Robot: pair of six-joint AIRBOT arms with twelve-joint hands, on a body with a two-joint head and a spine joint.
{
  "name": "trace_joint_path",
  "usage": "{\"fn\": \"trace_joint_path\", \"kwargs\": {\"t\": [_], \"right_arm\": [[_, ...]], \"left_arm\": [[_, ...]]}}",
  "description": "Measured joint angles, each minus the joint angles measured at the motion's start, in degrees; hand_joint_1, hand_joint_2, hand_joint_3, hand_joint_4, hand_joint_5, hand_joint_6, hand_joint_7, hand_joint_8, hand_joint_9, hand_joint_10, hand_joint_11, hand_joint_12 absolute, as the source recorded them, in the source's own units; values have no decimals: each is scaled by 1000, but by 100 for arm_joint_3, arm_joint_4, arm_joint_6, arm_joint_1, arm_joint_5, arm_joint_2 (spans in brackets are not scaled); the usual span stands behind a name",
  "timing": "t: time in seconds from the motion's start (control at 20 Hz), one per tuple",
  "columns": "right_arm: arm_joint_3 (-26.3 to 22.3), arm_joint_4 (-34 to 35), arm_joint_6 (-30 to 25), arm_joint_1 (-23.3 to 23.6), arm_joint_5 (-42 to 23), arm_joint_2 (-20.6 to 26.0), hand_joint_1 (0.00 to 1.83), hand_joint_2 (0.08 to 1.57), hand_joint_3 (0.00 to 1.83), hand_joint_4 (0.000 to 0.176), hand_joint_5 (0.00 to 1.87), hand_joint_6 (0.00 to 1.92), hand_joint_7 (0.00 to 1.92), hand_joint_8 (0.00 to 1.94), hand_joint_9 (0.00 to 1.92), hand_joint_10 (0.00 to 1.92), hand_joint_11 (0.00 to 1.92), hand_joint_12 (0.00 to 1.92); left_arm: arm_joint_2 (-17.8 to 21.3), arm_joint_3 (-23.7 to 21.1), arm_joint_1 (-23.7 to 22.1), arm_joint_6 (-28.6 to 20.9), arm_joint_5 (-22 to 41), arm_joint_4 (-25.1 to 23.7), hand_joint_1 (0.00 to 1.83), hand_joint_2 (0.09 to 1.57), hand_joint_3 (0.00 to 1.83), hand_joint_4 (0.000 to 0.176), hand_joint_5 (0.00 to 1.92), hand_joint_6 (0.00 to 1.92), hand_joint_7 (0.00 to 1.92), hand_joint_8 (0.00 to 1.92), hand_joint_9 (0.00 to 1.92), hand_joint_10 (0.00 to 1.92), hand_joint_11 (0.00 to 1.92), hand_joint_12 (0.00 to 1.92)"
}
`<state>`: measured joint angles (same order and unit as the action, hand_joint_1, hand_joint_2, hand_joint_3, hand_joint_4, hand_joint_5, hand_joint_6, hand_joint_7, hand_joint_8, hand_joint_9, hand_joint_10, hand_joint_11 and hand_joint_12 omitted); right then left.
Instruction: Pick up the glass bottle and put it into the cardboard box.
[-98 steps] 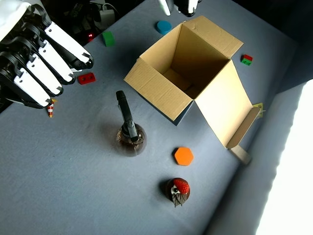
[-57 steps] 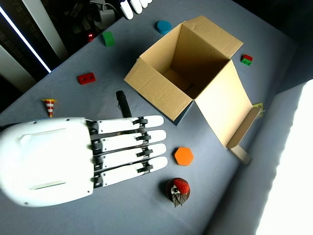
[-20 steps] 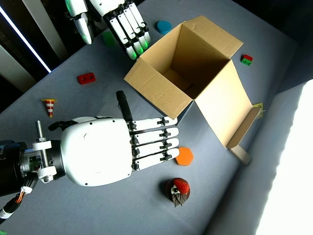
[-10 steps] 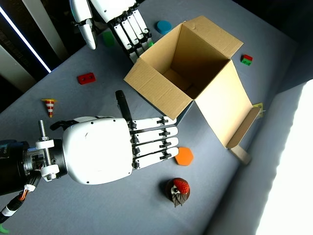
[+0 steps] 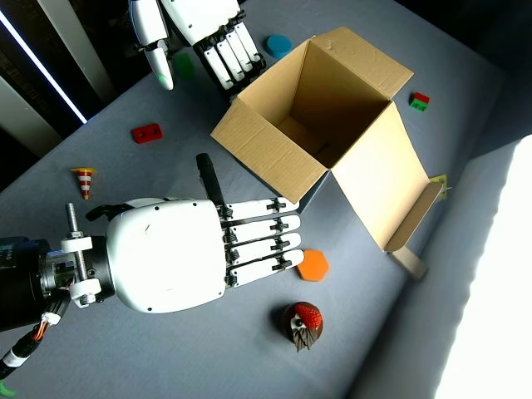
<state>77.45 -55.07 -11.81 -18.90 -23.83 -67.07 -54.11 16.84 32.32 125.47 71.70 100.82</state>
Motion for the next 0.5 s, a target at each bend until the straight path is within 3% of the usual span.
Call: {"fn": "trace_joint_path", "kwargs": {"t": [0.05, 0.15, 0.5], "right_arm": [[2, 17, 4, 0, -2, 2, 1305, 1232, 0, 0, 575, 1538, 865, 1149, 730, 1472, 379, 1868], [2, 39, 46, 2, -20, 2, 1169, 1232, 0, 0, 681, 1521, 876, 1183, 856, 1376, 546, 1832], [-26, -247, -9, 173, -55, 201, 1159, 1240, 3, 0, 671, 1522, 855, 1227, 834, 1366, 540, 1818]], "left_arm": [[0, 20, 11, 0, -22, -7, 0, 1331, 1, 0, 10, 2, 0, 0, 14, 3, 0, 262], [7, 37, 13, 0, -26, -9, 0, 1331, 0, 0, 18, 4, 2, 1, 22, 4, 0, 296], [118, 37, 109, -68, -87, -39, 0, 1330, 0, 0, 39, 8, 8, 2, 23, 2, 0, 324]]}}
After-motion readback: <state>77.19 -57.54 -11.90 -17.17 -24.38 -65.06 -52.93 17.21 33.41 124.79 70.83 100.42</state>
